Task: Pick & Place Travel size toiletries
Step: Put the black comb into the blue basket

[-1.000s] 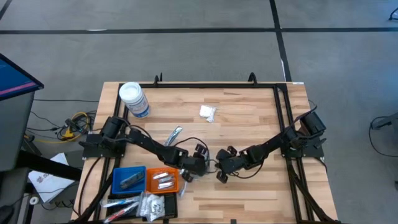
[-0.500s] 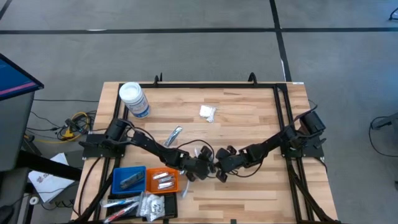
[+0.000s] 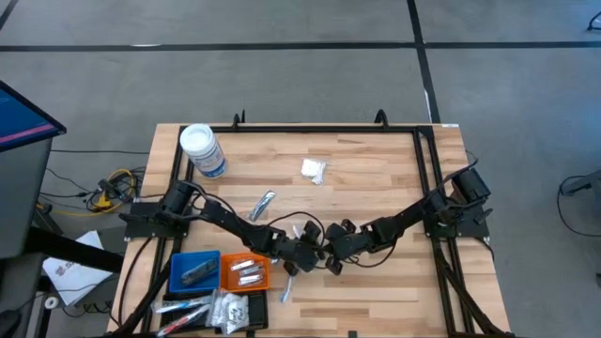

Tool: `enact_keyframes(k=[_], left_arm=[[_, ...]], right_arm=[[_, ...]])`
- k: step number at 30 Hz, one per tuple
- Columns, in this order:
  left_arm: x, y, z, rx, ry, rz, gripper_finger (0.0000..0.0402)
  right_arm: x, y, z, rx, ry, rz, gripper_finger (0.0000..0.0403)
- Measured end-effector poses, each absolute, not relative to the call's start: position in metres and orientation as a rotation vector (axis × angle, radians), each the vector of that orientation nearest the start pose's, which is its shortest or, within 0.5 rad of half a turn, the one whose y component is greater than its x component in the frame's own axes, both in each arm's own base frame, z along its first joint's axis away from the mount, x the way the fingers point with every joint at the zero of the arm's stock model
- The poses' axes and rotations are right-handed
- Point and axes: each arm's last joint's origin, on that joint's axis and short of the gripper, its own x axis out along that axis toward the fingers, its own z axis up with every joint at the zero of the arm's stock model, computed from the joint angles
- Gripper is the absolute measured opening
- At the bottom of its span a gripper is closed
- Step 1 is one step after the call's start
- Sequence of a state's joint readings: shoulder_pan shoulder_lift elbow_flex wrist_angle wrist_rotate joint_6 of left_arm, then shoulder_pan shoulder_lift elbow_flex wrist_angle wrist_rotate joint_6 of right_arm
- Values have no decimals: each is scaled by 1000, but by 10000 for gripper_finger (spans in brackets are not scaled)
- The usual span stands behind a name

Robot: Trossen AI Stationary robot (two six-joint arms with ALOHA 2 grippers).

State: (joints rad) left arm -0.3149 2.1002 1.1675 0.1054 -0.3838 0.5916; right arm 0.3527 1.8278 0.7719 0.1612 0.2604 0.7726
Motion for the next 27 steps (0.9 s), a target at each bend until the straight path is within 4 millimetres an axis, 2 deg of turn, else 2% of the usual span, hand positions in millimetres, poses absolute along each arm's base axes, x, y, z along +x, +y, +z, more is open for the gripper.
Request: enact_keyframes(k=[3,4,9,12,15,19,24,27], left_arm=[[395,-118,100,806,783,-160,22],[395,-118,101,786,780,-155,14],[390,-120,105,793,814,-133,6],[381,-123,117,812,843,-89,6],[375,-124,150,762,790,-18,5],[358,-120,194,649,751,73,5],[315,-116,254,370,728,173,3],[283,-117,272,172,777,209,3]], right_arm=[[303,104,101,432,829,-234,0],[302,105,100,427,831,-232,0],[302,104,103,393,833,-221,2],[298,102,109,348,854,-207,15],[294,102,121,325,845,-191,41],[291,101,139,276,813,-154,80],[291,101,153,201,751,-93,109],[294,101,151,156,742,-85,113]])
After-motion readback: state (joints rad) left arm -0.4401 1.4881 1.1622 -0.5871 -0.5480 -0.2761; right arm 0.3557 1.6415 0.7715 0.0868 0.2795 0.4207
